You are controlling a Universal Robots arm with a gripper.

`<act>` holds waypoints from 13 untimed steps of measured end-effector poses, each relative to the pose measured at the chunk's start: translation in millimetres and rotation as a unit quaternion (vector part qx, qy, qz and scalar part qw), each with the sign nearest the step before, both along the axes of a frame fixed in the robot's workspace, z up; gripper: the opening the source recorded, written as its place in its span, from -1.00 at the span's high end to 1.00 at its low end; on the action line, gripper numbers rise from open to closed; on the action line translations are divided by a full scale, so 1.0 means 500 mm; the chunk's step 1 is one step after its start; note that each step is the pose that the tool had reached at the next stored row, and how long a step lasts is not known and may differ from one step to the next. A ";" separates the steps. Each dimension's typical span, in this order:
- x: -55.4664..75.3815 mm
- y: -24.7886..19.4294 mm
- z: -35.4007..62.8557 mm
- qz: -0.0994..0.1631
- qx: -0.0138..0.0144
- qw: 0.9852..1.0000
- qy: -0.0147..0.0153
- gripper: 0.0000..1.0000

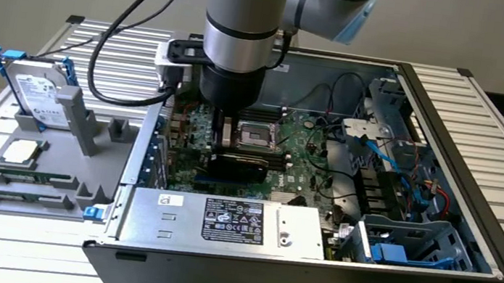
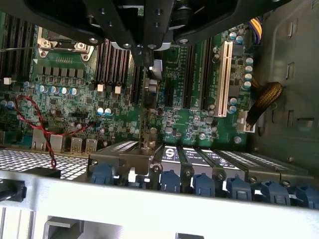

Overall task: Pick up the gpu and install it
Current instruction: 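Insert the gpu into the slot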

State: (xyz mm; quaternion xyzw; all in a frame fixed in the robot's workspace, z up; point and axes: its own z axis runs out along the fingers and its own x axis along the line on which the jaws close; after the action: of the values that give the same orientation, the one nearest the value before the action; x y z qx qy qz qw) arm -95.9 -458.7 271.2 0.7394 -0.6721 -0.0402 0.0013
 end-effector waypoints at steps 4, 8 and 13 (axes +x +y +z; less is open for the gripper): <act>0.000 0.0000 0.000 0.000 0.000 1.000 0.000 0.79; 0.000 0.0000 0.003 0.000 0.000 1.000 0.001 0.79; 0.000 0.0009 0.003 0.000 0.000 1.000 0.001 0.79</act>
State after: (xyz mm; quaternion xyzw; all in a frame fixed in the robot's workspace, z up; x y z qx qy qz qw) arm -95.8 -458.2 272.8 0.7393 -0.6720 -0.0413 0.0021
